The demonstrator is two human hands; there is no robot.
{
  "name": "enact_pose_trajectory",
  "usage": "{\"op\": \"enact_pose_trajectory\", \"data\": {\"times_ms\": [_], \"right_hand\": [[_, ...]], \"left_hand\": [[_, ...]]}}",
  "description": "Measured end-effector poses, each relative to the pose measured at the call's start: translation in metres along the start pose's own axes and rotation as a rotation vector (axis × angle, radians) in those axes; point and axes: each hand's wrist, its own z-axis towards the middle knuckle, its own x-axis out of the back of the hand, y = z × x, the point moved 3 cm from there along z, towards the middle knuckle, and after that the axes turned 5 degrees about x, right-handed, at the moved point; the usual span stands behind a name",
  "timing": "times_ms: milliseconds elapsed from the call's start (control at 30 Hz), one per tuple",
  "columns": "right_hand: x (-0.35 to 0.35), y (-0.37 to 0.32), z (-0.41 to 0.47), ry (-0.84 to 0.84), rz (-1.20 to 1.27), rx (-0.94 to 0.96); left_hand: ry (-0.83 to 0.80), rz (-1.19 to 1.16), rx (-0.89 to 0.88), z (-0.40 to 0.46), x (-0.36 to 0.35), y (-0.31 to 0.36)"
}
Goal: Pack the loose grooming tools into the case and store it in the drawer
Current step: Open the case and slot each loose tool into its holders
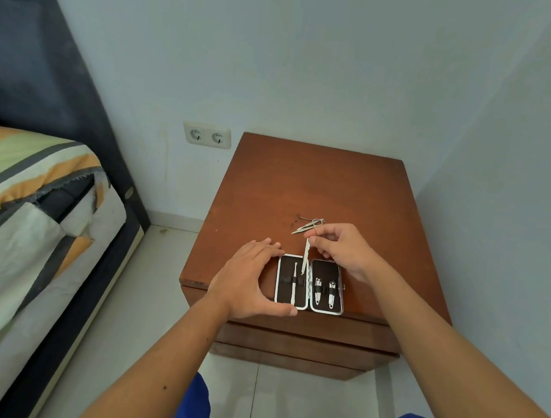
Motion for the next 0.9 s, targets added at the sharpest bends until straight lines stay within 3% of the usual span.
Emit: {"op": "enact_pose_trajectory", "data": {"times_ms": [267, 400, 567, 900], "right_hand": [[-0.001, 0.004, -0.003, 0.011, 0.02, -0.014], [-0.005, 0.003, -0.004, -0.02, -0.122, 0.023], [-0.011, -0.004, -0.005, -0.087, -0.469, 0.165], [-0.017, 0.0, -0.028, -0.116, -0.56, 0.26]], "left_hand": [[0.019, -0.002, -0.015, -0.001, 0.0, 0.001], [0.018, -0.003, -0.018, -0.001, 0.0, 0.001], [0.023, 0.002, -0.017, -0.001, 0.0, 0.0], [0.027, 0.006, -0.025, -0.001, 0.0, 0.001]]}}
